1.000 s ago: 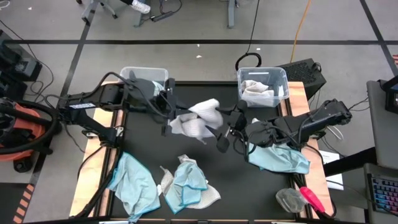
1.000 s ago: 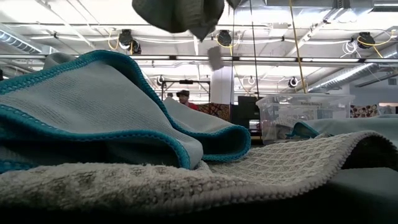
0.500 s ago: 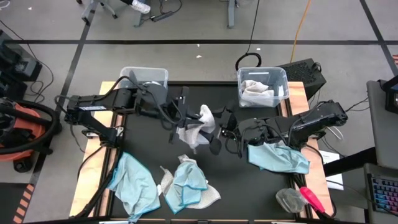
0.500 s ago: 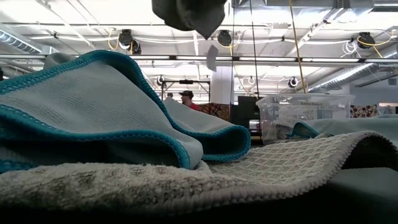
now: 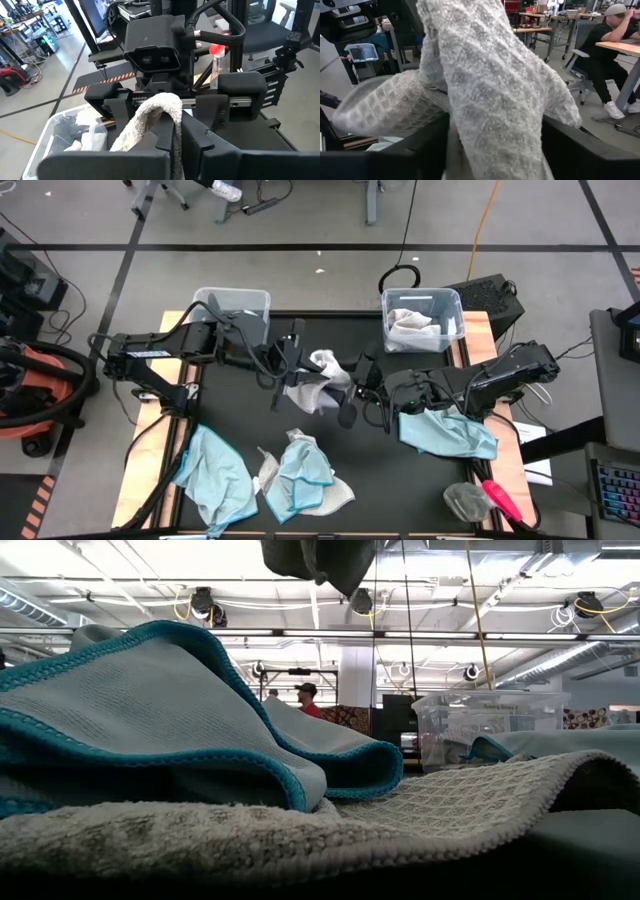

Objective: Sort microfiber towel by color & place in baskets
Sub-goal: Put the gray towel into the right transparent bin

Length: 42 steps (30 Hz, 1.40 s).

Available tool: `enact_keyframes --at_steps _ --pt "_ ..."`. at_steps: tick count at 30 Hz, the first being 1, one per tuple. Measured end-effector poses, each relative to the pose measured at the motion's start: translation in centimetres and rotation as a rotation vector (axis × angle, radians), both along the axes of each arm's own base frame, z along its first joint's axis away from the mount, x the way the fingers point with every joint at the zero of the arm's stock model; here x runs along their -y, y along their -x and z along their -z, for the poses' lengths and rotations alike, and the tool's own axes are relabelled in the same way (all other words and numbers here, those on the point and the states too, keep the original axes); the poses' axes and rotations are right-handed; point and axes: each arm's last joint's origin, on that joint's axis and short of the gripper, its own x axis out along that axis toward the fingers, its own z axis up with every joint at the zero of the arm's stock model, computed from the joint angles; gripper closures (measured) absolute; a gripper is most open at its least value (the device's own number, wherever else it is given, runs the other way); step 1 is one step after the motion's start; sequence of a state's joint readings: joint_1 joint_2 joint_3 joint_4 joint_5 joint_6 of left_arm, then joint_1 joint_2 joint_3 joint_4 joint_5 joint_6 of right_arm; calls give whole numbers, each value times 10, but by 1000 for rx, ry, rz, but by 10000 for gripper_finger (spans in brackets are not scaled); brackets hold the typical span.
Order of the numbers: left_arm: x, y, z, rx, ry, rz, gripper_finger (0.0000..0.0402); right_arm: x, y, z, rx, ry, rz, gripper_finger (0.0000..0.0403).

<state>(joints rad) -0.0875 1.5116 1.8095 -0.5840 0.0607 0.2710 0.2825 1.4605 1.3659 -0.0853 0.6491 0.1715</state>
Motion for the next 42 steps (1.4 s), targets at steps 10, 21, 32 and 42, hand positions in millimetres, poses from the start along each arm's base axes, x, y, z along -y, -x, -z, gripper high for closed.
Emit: enact_keyframes --at_steps 10,21,32,42 --pt "2 0 0 -1 8 21 381 0 0 0 -9 22 -4 289" --pt "7 2 3 -29 7 35 380 -1 0 1 -17 28 -33 394" --pt "11 7 13 -147 14 13 377 -1 0 1 -20 28 -32 386" --pt "8 24 13 -224 -19 -146 246 -1 1 6 -70 37 -31 386"
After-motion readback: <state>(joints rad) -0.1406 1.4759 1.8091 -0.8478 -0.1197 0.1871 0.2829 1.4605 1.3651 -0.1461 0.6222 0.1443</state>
